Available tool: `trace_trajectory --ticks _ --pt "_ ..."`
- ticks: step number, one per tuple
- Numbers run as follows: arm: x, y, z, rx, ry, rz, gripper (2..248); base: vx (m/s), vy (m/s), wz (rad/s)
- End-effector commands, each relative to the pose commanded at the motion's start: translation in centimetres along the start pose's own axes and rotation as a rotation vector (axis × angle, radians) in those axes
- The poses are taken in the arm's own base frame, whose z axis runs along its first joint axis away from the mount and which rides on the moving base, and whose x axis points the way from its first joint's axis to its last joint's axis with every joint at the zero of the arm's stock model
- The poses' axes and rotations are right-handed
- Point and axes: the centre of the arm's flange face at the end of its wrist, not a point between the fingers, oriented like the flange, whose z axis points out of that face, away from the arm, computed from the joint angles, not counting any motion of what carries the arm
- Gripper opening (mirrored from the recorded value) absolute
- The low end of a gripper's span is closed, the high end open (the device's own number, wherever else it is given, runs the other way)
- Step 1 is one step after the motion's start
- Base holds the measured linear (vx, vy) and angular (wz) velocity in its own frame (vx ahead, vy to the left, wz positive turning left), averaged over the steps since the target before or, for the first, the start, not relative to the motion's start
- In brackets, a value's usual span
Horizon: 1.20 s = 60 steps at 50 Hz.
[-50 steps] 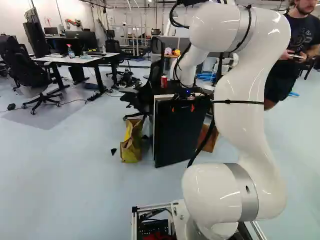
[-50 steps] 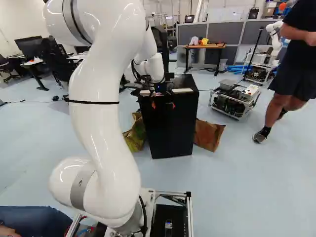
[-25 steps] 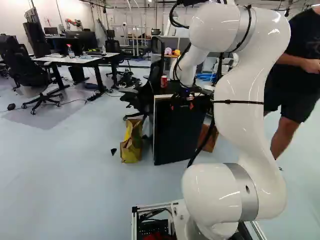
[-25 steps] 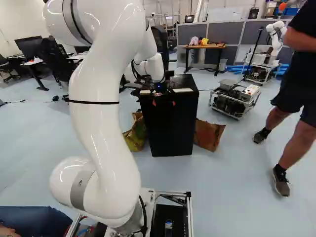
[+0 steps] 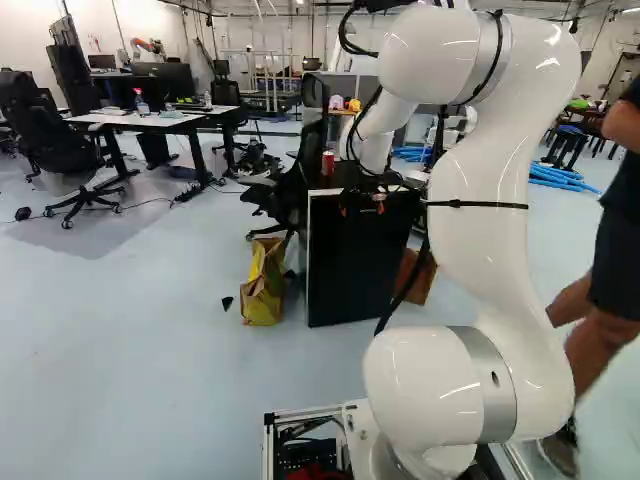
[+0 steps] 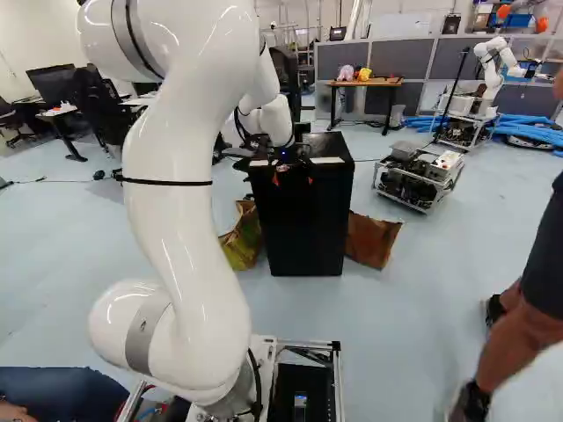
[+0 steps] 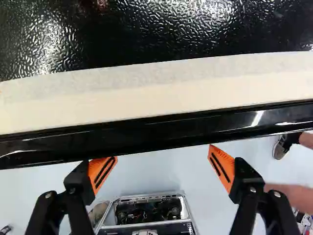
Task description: Grab a drink from the fridge
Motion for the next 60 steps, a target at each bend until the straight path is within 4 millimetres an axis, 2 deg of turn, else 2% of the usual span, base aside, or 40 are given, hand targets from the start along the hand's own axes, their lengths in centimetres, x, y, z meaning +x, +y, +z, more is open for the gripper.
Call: trace_trajectory --ticks 19,60 --pt "-0.2 0.0 -0.2 0.0 0.018 0.001 247 0.0 0.0 0.0" --pt "-6.6 0.6 -2.7 -0.002 -0.011 0.017 247 0.0 0.0 0.0"
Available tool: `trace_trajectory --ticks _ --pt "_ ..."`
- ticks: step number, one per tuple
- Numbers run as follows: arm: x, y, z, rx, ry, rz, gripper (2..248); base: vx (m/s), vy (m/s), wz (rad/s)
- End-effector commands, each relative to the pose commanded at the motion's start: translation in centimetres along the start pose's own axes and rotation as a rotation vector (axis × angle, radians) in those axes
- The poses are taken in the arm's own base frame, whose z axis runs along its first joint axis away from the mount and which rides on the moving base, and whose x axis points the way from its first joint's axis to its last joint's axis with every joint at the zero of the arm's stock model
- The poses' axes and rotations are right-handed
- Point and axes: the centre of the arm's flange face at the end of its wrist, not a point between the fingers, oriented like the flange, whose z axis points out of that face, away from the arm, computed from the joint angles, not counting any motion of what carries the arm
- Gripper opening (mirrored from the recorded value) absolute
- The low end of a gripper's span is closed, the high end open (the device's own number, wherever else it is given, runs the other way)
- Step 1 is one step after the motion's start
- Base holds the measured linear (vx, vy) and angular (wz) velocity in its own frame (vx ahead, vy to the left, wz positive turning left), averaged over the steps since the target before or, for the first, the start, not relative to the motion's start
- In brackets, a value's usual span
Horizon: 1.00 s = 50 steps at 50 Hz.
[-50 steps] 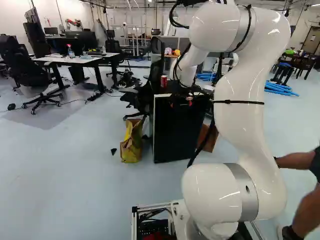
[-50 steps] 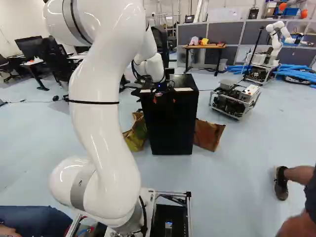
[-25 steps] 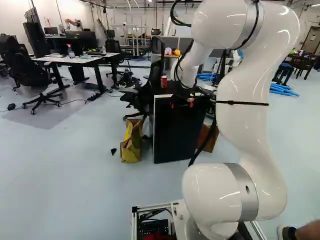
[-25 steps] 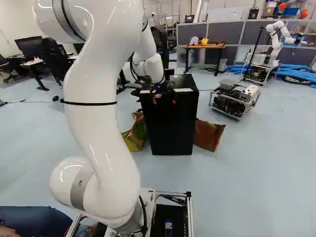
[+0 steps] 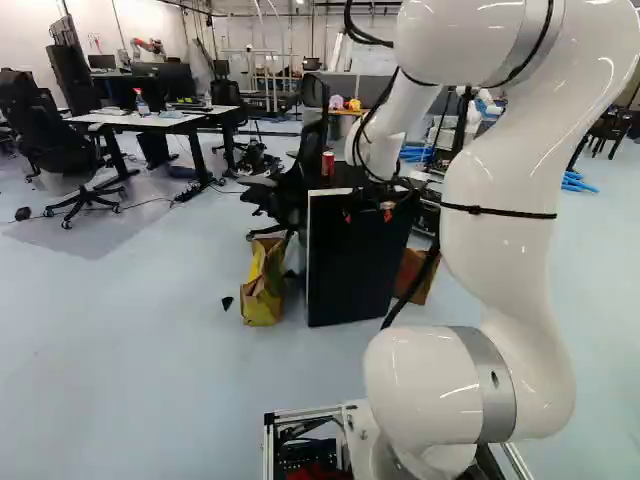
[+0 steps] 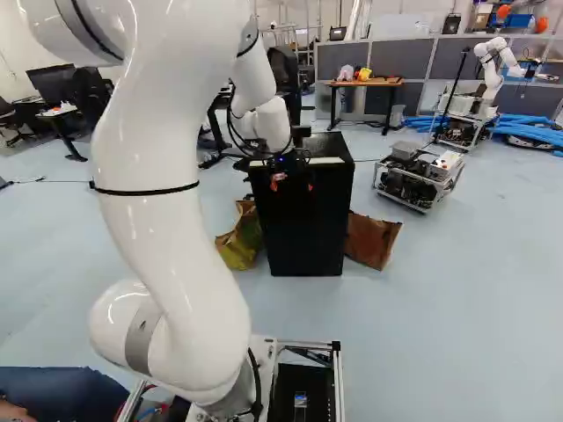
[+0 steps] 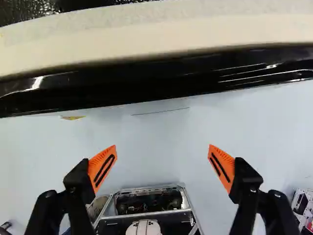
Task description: Grab a drink from the fridge
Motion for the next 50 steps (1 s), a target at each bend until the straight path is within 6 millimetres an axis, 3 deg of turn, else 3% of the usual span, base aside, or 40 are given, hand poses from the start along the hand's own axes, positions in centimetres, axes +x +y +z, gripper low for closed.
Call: trace_trajectory --ticks 27,50 --pt "-3.6 0.1 -1.8 -0.001 0.107 0.008 247 0.0 0.0 0.0" --pt "-5.8 -1.3 -3.6 0.011 0.288 -0.014 247 0.0 0.0 0.0"
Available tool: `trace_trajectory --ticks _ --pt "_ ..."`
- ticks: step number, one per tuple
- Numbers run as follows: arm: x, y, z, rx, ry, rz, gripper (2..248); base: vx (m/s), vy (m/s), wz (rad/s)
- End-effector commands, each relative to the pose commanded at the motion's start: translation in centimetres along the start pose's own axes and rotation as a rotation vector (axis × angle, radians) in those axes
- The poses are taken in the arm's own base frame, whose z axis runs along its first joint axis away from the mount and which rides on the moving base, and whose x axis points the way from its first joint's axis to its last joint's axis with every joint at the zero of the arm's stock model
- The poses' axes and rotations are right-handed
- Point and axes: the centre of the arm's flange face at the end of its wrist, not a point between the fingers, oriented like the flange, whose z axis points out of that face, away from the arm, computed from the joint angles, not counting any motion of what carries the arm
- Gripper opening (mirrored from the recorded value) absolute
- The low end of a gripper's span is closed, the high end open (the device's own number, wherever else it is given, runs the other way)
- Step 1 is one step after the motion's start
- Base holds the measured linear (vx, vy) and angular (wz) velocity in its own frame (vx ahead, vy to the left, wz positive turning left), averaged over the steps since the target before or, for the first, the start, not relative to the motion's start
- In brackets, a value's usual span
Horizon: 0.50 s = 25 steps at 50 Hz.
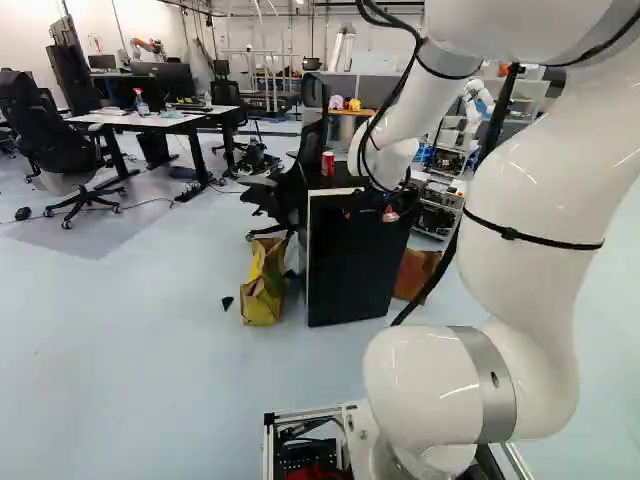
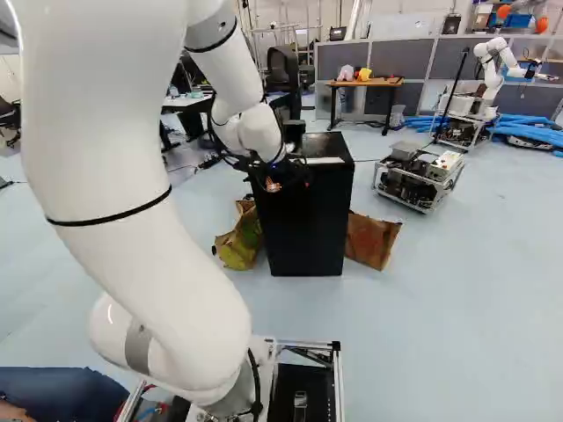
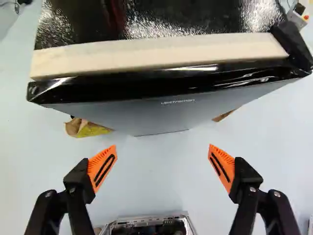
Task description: Grab a drink from the fridge
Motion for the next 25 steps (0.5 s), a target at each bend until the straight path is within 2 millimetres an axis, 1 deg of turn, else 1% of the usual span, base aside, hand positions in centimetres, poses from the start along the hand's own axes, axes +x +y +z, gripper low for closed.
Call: trace_trajectory --ticks 13,19,25 --pt "0.1 -1.8 -1.0 0.023 0.134 -0.028 247 0.0 0.0 0.0" --pt "0.6 -2.6 -1.2 0.035 0.197 -0.04 247 0.0 0.0 0.0" --pt "1.2 -2.9 -1.3 0.04 0.261 -0.043 247 0.0 0.0 0.0"
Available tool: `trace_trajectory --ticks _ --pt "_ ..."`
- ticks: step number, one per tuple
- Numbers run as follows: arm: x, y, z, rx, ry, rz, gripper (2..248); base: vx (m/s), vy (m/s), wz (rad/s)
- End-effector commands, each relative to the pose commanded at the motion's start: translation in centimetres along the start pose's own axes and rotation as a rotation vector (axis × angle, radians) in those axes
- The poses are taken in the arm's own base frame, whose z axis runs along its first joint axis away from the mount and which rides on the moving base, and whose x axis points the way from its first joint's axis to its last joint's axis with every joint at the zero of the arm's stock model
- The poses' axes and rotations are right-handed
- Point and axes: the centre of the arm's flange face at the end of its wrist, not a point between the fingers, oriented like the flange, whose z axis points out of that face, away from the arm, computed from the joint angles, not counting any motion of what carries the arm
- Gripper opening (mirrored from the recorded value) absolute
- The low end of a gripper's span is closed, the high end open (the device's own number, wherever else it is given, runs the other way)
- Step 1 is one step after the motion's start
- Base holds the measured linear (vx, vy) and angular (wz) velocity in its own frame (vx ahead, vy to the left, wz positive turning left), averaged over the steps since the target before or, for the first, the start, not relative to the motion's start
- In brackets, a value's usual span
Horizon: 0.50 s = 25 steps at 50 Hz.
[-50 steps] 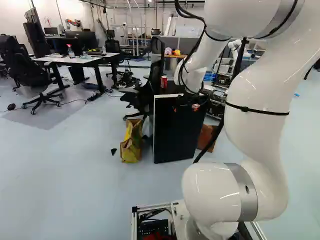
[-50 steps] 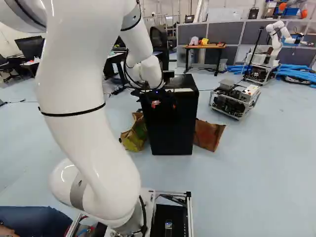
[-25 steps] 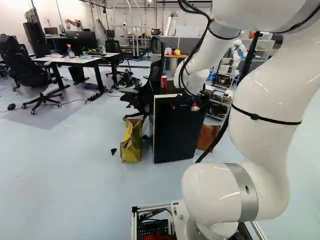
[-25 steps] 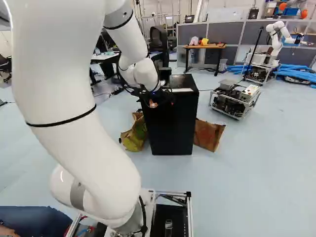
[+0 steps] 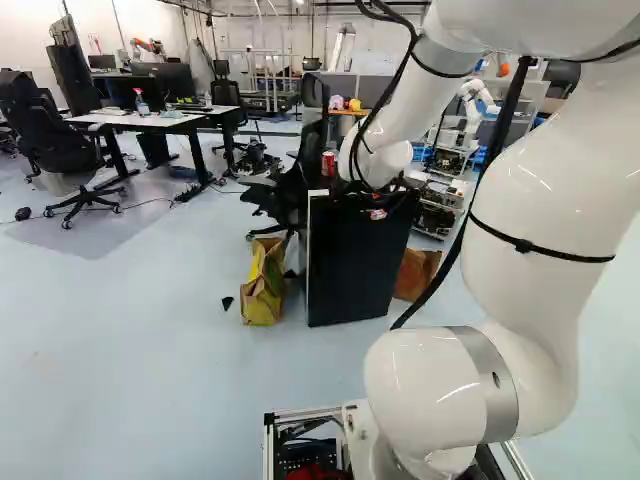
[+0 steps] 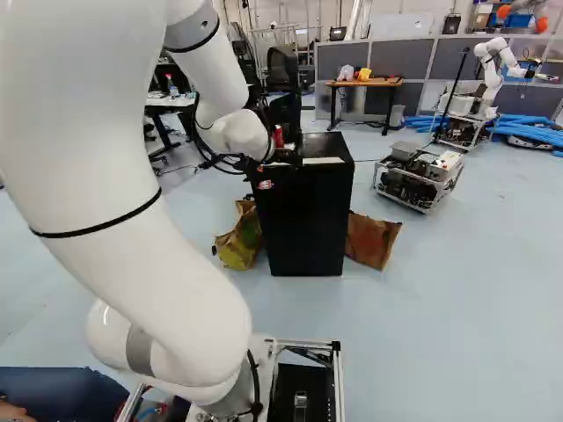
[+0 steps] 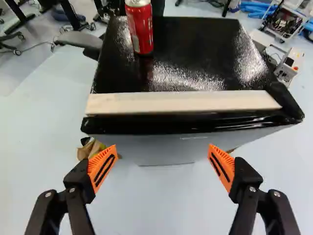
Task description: Grab a drink from the fridge
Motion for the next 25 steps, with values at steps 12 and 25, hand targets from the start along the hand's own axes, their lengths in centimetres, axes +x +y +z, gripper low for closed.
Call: trace_trajectory --ticks 12,25 --pt "1.2 0.0 -0.1 0.0 0.129 0.0 247 0.0 0.0 0.0" --pt "1.9 0.0 0.4 0.001 0.234 0.0 247 0.0 0.0 0.0"
